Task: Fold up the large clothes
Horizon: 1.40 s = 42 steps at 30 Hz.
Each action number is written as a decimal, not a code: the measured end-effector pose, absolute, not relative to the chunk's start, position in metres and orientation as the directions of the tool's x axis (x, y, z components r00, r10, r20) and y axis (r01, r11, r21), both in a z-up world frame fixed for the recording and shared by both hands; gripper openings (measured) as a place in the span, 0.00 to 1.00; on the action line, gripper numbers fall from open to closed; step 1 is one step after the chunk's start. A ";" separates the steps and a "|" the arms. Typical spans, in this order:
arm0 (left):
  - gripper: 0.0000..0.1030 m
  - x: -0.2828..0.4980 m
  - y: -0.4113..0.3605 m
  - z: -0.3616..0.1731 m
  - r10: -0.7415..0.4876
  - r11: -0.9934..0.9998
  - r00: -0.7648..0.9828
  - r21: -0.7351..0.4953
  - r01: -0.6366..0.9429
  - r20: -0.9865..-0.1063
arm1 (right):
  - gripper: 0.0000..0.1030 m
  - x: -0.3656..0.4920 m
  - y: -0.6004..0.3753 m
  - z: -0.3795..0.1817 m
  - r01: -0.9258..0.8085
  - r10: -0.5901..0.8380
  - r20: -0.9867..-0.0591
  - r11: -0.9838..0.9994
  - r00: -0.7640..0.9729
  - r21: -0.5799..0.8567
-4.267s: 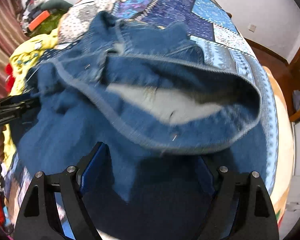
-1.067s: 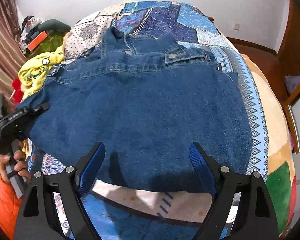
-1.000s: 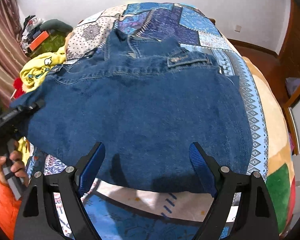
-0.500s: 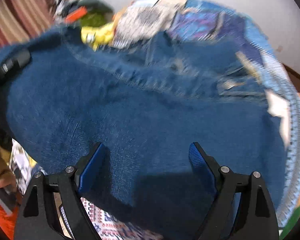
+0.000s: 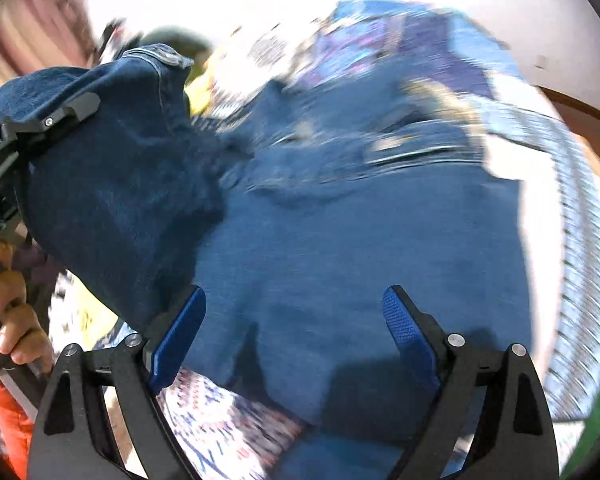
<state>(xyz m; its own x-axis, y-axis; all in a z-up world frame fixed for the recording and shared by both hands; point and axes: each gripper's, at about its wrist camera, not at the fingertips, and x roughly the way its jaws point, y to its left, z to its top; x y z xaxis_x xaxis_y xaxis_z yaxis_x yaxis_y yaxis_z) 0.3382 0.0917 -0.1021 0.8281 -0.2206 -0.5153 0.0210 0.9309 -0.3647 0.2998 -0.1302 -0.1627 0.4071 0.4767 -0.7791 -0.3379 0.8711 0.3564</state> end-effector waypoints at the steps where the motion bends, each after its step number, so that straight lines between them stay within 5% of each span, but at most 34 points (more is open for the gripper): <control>1: 0.19 0.342 0.078 -0.102 -0.234 0.936 0.824 -0.348 0.048 -0.516 | 0.86 0.297 -0.142 -0.160 -0.311 0.466 -0.776 0.880 0.425 0.358; 7: 0.19 0.360 -0.053 -0.154 -0.369 0.924 0.671 -0.174 0.341 -0.643 | 0.86 0.282 -0.234 -0.153 -0.115 0.425 -0.745 0.895 0.514 0.431; 11: 0.20 0.352 -0.091 -0.216 -0.282 0.908 0.542 -0.039 0.416 -0.791 | 0.86 0.272 -0.264 -0.153 -0.065 0.365 -0.770 0.918 0.523 0.391; 15: 0.21 0.336 -0.084 -0.216 -0.286 0.898 0.544 -0.022 0.440 -0.789 | 0.86 0.268 -0.284 -0.154 -0.028 0.337 -0.775 0.923 0.535 0.383; 18: 0.34 0.328 -0.075 -0.208 -0.314 0.882 0.512 -0.045 0.470 -0.800 | 0.86 0.262 -0.287 -0.153 -0.007 0.331 -0.776 0.921 0.537 0.389; 20: 0.57 0.317 -0.073 -0.202 -0.330 0.874 0.486 -0.067 0.481 -0.810 | 0.86 0.259 -0.288 -0.150 -0.007 0.340 -0.769 0.916 0.541 0.400; 23: 0.84 0.303 -0.074 -0.193 -0.313 0.893 0.503 -0.070 0.444 -0.806 | 0.86 0.255 -0.282 -0.139 -0.039 0.365 -0.744 0.908 0.560 0.417; 30: 0.85 0.291 -0.033 -0.168 -0.278 0.938 0.551 -0.099 0.332 -0.786 | 0.86 0.270 -0.230 -0.108 -0.218 0.399 -0.705 0.916 0.586 0.337; 36: 0.98 0.297 0.013 -0.146 -0.086 0.985 0.676 0.041 0.169 -0.732 | 0.86 0.297 -0.191 -0.122 -0.293 0.429 -0.725 0.902 0.539 0.316; 42: 0.98 0.317 0.038 -0.183 0.024 0.993 0.587 0.087 0.079 -0.810 | 0.86 0.315 -0.195 -0.170 -0.232 0.419 -0.806 0.907 0.418 0.351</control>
